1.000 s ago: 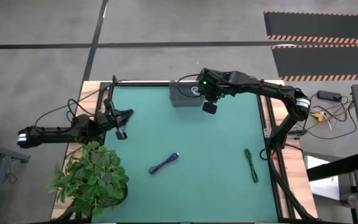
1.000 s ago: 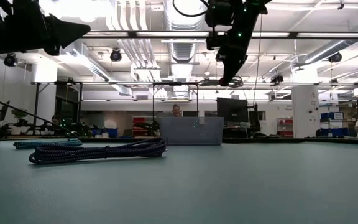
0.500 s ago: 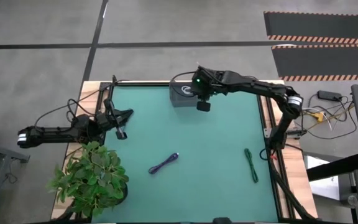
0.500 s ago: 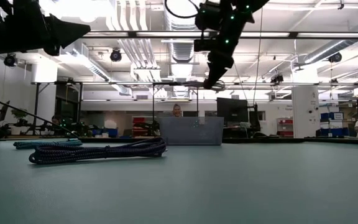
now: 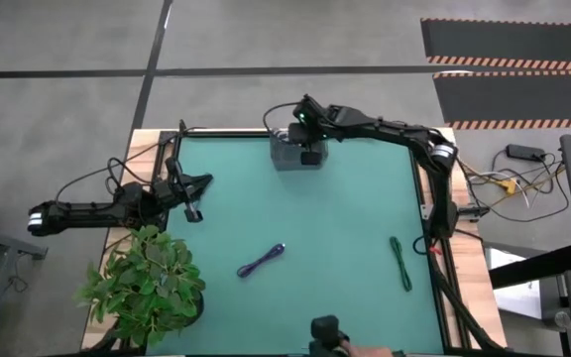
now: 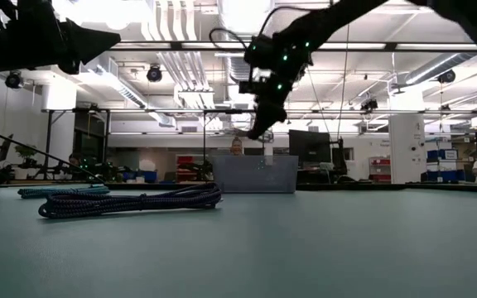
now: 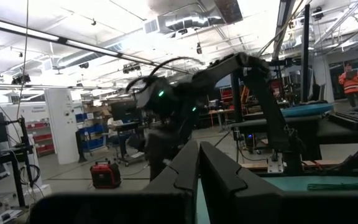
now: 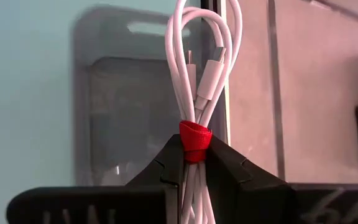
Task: Pick and place USB-C Cables
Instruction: Put the white charger cable into the black container, then put the blue charger cable into the black container
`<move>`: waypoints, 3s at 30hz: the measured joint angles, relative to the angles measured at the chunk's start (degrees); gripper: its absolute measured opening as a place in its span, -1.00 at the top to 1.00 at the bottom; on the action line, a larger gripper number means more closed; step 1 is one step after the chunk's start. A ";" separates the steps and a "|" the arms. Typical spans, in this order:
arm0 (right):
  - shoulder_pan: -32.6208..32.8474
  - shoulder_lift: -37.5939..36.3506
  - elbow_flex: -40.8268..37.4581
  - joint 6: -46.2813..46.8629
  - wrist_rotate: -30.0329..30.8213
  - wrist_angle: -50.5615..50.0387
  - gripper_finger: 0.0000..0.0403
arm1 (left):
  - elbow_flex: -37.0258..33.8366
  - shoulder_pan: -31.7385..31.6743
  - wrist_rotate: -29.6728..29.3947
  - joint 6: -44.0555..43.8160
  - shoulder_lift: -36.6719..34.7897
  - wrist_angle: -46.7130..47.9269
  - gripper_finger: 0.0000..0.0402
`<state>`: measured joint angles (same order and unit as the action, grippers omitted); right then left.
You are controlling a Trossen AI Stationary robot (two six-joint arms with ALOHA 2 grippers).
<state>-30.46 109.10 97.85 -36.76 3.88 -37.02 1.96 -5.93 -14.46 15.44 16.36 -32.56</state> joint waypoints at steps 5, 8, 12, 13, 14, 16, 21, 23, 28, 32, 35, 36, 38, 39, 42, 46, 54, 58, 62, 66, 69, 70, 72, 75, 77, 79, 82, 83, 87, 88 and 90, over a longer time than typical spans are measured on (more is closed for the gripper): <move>-2.63 5.25 3.23 1.55 -4.88 -0.27 0.84 | 0.00 0.00 0.00 0.02 0.11 0.02 1.00; -3.76 7.65 5.14 1.28 -6.74 -3.85 0.84 | 0.00 0.00 -0.18 0.43 0.11 -0.01 1.00; -4.69 9.54 7.44 1.59 -7.35 -6.46 0.84 | 0.00 0.00 -2.24 0.50 -0.06 -0.04 1.00; -4.79 9.99 8.01 1.65 -7.40 -6.76 0.84 | 0.00 0.00 -2.72 0.50 0.02 -0.01 1.00; -4.90 10.43 8.44 1.66 -7.40 -6.81 0.84 | 0.00 0.00 -3.29 0.51 0.02 0.09 1.00; -4.92 11.34 9.19 1.65 -7.44 -7.24 0.84 | 0.00 -0.02 -4.57 0.52 0.06 -0.02 1.00; -4.83 12.49 9.78 2.26 -9.01 -8.52 0.84 | 0.00 -0.07 -8.60 0.54 0.06 -0.02 1.00; -4.83 12.52 9.76 2.28 -8.97 -8.91 0.84 | 0.00 -0.07 -9.98 1.52 0.04 0.07 1.00; -4.83 12.72 9.74 3.79 -8.95 -8.65 0.84 | 0.00 -0.07 -10.56 4.54 0.08 0.05 1.00; -4.83 12.87 9.60 3.79 -9.21 -8.66 0.84 | 0.00 -0.07 -10.63 5.17 0.06 0.04 1.00; -4.83 12.87 8.89 4.16 -11.36 -7.04 0.84 | 0.00 -0.07 -11.18 7.00 0.09 0.04 1.00; -4.83 12.87 8.73 4.69 -11.84 -6.85 0.84 | 0.00 -0.07 -11.22 7.49 0.11 0.04 1.00; -4.83 12.87 8.24 6.13 -11.69 -6.14 0.84 | 0.00 -0.07 -11.47 7.63 0.11 0.06 1.00; -4.83 12.87 7.96 6.39 -11.66 -5.67 0.84 | 0.00 -0.07 -11.50 7.63 0.11 0.04 1.00; -4.83 12.87 7.27 6.80 -11.61 -5.68 0.84 | 0.00 -0.07 -11.50 7.57 0.12 0.04 1.00; -4.83 12.88 5.73 6.83 -11.59 -3.64 0.84 | 0.00 -0.07 -11.50 5.64 0.12 0.05 1.00; -4.83 12.98 5.48 7.44 -11.41 -3.65 0.84 | 0.00 -0.07 -11.52 4.33 -0.31 0.04 1.00; -4.82 12.98 5.48 7.65 -11.41 -3.58 0.84 | 0.00 -0.07 -11.53 4.24 0.08 0.09 1.00; -4.81 12.98 5.48 7.64 -11.40 -3.55 0.84 | 0.00 -0.07 -11.54 2.56 0.06 0.09 1.00; -4.81 12.98 5.48 7.84 -11.37 -3.54 0.83 | 0.00 -0.07 -11.54 1.31 0.11 0.15 1.00; -4.81 12.96 5.48 8.41 -11.37 -3.43 0.79 | 0.00 -0.07 -11.56 1.28 0.01 0.16 1.00; -4.81 12.96 5.48 8.40 -11.37 -3.33 0.76 | 0.00 -0.07 -11.54 1.27 0.00 0.15 1.00; -4.81 12.96 5.48 8.40 -11.34 -2.80 0.70 | 0.00 -0.07 -11.56 1.27 0.03 0.14 1.00; -4.82 12.94 5.49 8.69 -11.33 -2.07 0.59 | 0.00 -0.07 -11.82 1.27 0.06 0.09 1.00; -4.83 12.94 5.50 9.19 -11.31 -1.42 0.52 | 0.00 -0.07 -11.99 1.25 0.04 0.11 1.00; -4.83 12.94 5.50 9.09 -11.31 -1.22 0.47 | 0.00 -0.07 -12.03 1.25 0.05 0.11 1.00; -4.83 12.94 5.50 8.74 -11.31 -0.73 0.41 | -0.02 -0.07 -12.71 1.25 0.11 0.32 1.00; -4.83 12.94 5.50 8.75 -11.31 -0.59 0.39 | -0.02 -0.07 -12.97 1.25 0.11 0.57 1.00; -4.83 11.91 5.50 9.93 -10.80 -0.74 0.37 | -0.09 -0.07 -13.11 1.16 0.11 0.62 1.00; -4.83 11.18 5.50 10.84 -10.74 -1.38 0.37 | -0.09 -0.05 -13.11 0.69 0.09 0.63 1.00; -4.65 9.34 5.50 13.24 -10.24 -2.95 0.38 | -0.11 -0.04 -13.44 -0.98 0.08 0.63 1.00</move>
<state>-35.11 118.44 103.35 -23.52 -6.35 -39.97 1.85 -5.98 -27.90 14.47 16.44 -31.93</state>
